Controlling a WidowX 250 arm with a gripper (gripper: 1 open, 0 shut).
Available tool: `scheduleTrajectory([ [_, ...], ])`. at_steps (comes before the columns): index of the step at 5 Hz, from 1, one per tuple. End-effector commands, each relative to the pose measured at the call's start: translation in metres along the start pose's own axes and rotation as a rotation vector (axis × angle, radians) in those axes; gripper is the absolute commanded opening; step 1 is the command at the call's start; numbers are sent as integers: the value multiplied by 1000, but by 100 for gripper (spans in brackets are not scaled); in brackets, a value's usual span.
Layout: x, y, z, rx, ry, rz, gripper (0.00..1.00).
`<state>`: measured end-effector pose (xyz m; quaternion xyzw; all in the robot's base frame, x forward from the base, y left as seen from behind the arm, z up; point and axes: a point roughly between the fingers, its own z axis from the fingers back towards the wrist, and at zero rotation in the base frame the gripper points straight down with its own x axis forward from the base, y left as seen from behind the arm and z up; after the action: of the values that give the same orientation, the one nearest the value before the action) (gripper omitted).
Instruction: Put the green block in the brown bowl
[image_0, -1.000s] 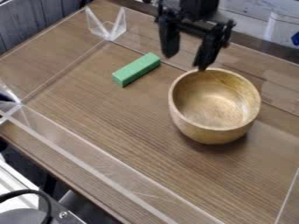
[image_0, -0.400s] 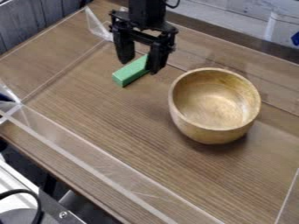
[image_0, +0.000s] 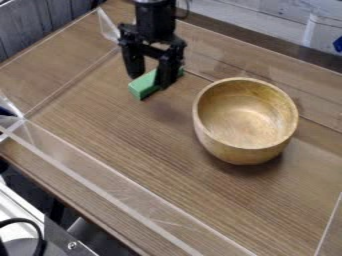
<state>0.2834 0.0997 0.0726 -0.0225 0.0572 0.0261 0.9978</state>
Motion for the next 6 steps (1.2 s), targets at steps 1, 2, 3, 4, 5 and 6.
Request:
scheduleTrajectory([
  [1,18,14,8,4,-74,-33,100],
  [2,28,21,-3,-2,-75,-44,100],
  [3,35,25,-11,-7,-75,-45,100],
  [4,40,28,-13,-8,-80,-40,100],
  [5,43,30,-14,-11,-87,-37,100],
  [6,44,31,-14,-15,-92,-33,100],
])
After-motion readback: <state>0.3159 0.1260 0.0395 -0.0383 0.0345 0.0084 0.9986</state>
